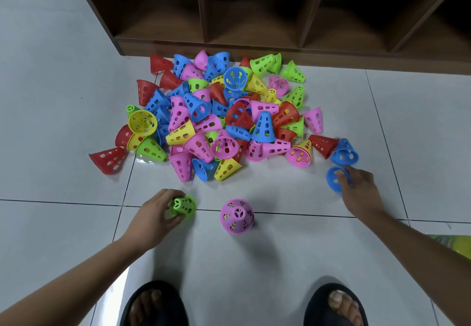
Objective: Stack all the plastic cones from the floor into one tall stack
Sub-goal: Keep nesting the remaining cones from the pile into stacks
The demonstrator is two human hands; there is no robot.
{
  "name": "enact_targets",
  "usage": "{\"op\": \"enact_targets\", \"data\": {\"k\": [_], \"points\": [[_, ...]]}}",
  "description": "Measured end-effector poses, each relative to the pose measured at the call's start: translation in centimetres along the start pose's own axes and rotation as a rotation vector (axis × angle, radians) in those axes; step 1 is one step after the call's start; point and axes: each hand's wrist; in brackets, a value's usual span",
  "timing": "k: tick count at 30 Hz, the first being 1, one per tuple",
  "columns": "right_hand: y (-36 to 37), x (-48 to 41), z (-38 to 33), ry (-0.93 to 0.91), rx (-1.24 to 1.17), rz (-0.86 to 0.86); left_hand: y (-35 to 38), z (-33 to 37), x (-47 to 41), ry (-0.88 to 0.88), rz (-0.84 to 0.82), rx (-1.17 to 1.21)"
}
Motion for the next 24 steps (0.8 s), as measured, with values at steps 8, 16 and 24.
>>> {"op": "enact_targets", "data": {"k": [8,16,24], "points": [[0.5,3.5,-4.1,-0.143,-0.152,-0.051,0.0,2.7,0.0,0.058,0.003,-0.01],[0.5,5.0,-7.0,0.083,-0.325,-0.302,-3.8,11.3,-1.5,0.099,0.132,0.138],[-2.9,6.5,-11.9,0.055,-0.673,-0.231,-3.5,17.2,-0.5,0.261,0.097,0.25]]}}
Point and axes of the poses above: each hand's wrist, its own x-axis away from the middle knuckle, its own y-axis out of the palm, z = x × y, and after that the axes turned 5 degrees about z, right-handed
